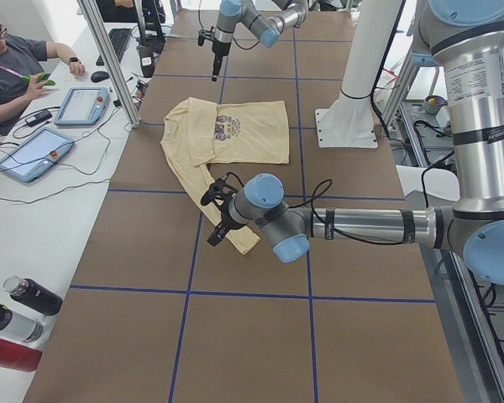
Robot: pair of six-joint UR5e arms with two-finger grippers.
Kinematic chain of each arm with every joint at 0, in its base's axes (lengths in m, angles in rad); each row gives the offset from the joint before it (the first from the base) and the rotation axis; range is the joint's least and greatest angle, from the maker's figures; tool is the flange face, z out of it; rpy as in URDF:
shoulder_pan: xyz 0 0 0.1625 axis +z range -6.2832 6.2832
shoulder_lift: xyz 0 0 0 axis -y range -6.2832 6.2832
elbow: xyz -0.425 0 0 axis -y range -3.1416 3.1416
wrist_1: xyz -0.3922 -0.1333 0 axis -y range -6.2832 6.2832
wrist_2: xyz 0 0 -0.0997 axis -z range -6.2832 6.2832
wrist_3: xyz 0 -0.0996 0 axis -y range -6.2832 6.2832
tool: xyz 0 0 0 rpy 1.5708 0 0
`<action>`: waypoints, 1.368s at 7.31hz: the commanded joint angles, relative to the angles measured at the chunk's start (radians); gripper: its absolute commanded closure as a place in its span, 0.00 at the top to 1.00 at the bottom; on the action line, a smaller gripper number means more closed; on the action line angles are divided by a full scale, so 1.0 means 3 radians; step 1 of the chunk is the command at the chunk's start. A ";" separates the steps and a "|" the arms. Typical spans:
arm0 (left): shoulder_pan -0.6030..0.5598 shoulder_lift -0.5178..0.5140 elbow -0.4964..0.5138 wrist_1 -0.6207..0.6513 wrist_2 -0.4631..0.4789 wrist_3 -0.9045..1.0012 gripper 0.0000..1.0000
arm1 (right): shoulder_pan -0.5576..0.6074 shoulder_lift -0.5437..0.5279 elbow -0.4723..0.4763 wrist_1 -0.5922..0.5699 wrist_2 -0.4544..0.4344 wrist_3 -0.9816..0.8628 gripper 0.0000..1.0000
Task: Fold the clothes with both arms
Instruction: 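Release the sleeve and raise the right gripper back to its side, then lower the left gripper to the other sleeve cuff and grasp it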
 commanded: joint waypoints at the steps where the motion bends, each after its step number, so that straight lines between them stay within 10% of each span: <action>1: 0.0163 0.0115 0.0030 -0.0075 0.0198 -0.0123 1.00 | 0.0237 -0.0887 0.0801 -0.0063 0.0242 -0.0607 1.00; 5: 0.0991 0.0090 0.0469 -0.0764 0.0969 -0.1145 0.97 | 0.0636 -0.1329 0.0941 -0.0042 0.0489 -0.1264 1.00; 10: 0.1288 -0.0069 0.0700 -0.0796 0.0986 -0.1162 0.77 | 0.0642 -0.1324 0.0936 -0.0042 0.0489 -0.1264 1.00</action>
